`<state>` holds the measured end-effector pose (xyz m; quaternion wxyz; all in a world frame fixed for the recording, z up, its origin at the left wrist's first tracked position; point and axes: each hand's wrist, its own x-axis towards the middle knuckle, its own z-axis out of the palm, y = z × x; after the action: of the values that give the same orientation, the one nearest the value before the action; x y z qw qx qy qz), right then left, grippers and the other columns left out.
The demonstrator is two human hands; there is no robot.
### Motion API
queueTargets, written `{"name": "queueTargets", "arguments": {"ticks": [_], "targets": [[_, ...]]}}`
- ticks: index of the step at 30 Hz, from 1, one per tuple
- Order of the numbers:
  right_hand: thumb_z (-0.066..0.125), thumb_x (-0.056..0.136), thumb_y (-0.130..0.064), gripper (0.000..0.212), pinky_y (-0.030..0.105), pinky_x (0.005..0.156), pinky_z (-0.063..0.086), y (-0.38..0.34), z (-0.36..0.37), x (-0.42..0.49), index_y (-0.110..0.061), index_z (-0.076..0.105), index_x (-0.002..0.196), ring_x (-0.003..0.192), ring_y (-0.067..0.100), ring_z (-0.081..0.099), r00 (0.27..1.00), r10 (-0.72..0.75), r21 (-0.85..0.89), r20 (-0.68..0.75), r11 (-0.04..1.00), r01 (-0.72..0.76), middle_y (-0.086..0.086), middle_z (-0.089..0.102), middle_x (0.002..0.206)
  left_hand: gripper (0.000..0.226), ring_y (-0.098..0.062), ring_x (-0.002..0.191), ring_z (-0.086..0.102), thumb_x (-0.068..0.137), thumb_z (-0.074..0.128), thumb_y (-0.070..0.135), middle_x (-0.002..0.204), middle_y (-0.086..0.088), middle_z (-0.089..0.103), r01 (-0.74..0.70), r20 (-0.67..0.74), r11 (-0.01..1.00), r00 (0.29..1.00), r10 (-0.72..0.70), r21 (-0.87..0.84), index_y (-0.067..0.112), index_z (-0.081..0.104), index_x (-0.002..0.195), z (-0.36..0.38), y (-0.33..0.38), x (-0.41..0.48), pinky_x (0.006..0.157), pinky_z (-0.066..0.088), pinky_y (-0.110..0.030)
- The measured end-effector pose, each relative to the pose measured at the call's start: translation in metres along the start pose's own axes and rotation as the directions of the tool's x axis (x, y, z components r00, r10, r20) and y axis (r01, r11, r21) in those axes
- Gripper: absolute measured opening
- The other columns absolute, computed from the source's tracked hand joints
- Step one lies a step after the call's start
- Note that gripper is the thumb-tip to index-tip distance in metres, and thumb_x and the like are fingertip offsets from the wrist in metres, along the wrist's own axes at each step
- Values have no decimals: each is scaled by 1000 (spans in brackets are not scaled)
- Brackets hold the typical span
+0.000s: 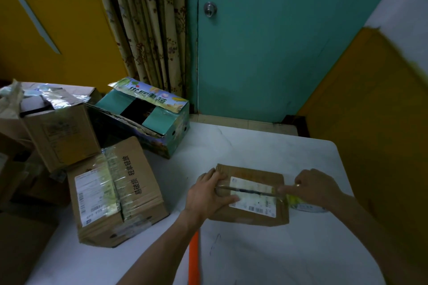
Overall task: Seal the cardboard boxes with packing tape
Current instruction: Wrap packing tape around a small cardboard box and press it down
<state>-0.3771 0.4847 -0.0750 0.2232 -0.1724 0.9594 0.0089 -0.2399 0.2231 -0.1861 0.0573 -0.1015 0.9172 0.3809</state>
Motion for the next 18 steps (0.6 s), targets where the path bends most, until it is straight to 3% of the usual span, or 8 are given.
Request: {"name": "queueTargets", "arguments": {"ticks": [4, 7, 9, 11, 13, 15, 18], "targets": [[55, 55, -88, 71, 25, 45, 18, 9, 15, 5, -23, 32, 43, 43, 7, 35, 1000, 0, 115, -26, 993, 3, -7, 31, 43, 67, -1, 126, 39, 77, 68, 73, 138, 22, 45, -12, 20, 1000, 1000, 12, -6, 44, 45, 132, -5, 6, 0, 101, 41, -28], [63, 62, -83, 69, 24, 46, 23, 12, 17, 9, -21, 37, 46, 47, 8, 42, 1000, 14, 117, 12, 993, -15, -6, 40, 47, 67, 3, 118, 38, 74, 69, 76, 132, 27, 42, 6, 45, 1000, 999, -7, 30, 47, 42, 129, -11, 13, -1, 97, 43, -27], [63, 66, -82, 68, 24, 45, 24, 12, 18, 11, -21, 41, 48, 48, 6, 43, 1000, 9, 76, -2, 997, -9, -5, 43, 49, 76, -9, 132, 42, 77, 55, 85, 150, 15, 39, -11, 98, 993, 995, -1, 122, 44, 39, 139, -13, 12, -1, 102, 46, -36], [63, 68, -81, 67, 23, 45, 23, 11, 21, 13, -20, 42, 49, 48, 5, 42, 1000, 4, 48, -19, 999, -4, -6, 44, 51, 81, -25, 147, 31, 80, 27, 91, 165, 0, 24, -1, 144, 975, 989, -31, 221, 43, 33, 146, -14, 14, 0, 109, 44, -49], [65, 70, -78, 65, 23, 44, 21, 10, 23, 15, -21, 41, 51, 49, 4, 40, 1000, 1, 18, -19, 1000, 0, -7, 43, 53, 70, -31, 152, 20, 89, 15, 82, 167, -7, 15, 29, 110, 954, 992, -64, 299, 40, 37, 139, -13, 24, 4, 114, 36, -58], [67, 69, -77, 65, 23, 44, 21, 9, 25, 17, -21, 40, 51, 49, 3, 38, 1000, 0, 3, -15, 1000, 0, -7, 42, 54, 58, -36, 154, 8, 100, 18, 68, 168, -11, 9, 66, 48, 912, 994, -94, 405, 31, 39, 139, -9, 43, 14, 121, 19, -61], [68, 69, -76, 65, 24, 44, 21, 10, 26, 17, -20, 40, 50, 49, 4, 38, 1000, 1, -6, -26, 1000, -1, -7, 42, 53, 70, -37, 154, -13, 100, 8, 65, 169, -13, -7, 44, 25, 872, 998, -64, 488, 27, 20, 158, 6, 71, 36, 121, -7, -61]]}}
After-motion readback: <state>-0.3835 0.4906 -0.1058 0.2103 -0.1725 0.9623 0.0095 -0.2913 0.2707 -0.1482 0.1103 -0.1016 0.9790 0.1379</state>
